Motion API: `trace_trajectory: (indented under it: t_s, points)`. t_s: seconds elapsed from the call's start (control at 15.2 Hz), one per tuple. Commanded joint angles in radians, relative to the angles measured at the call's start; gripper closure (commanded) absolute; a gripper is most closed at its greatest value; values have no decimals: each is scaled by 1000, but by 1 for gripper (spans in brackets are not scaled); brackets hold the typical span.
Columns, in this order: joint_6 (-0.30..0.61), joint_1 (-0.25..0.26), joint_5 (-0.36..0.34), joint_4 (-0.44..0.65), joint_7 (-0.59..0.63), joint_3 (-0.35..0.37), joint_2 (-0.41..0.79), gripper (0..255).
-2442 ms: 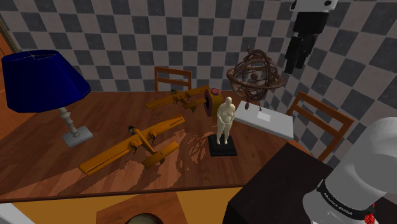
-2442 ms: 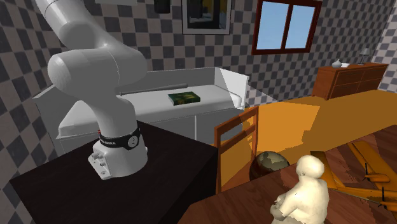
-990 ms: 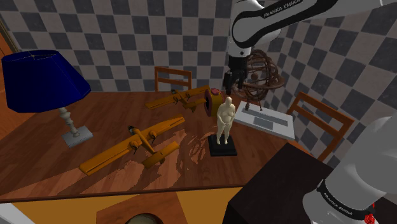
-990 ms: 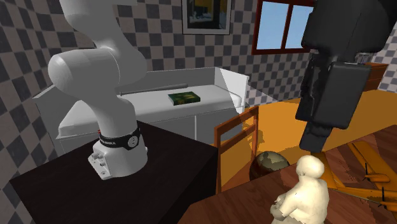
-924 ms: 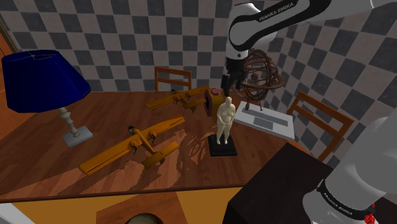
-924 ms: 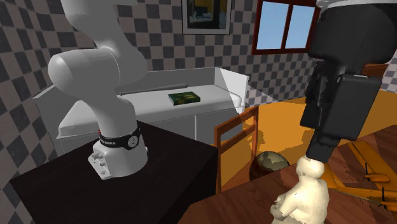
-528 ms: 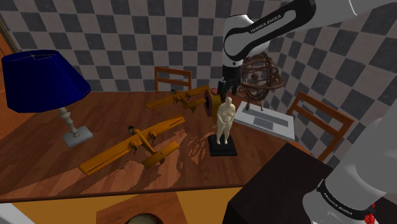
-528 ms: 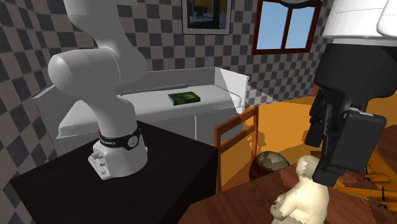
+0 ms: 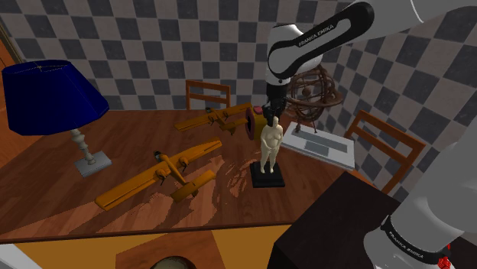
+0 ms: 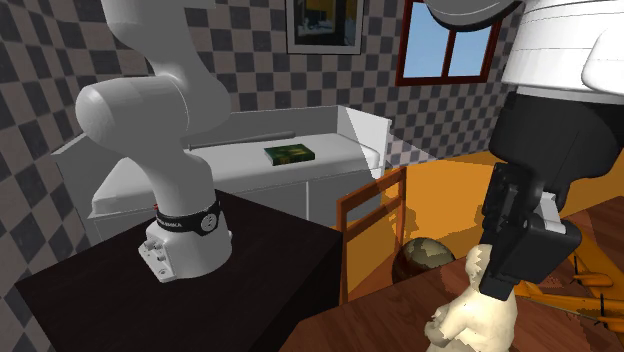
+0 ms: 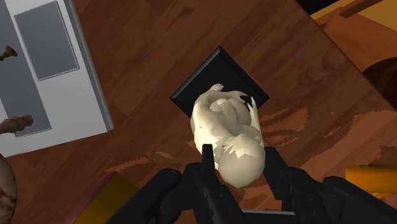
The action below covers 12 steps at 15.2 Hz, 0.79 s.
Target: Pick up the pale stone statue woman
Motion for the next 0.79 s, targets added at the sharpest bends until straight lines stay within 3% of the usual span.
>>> trace_trajectory:
  t_s: [0.0, 0.33, 0.73]
  points:
    - [1, 0, 0, 0, 0, 0, 0, 255]
    - [1, 1, 0, 1, 1, 0, 2, 255]
    - [-78, 1, 0, 45, -1, 1, -33, 255]
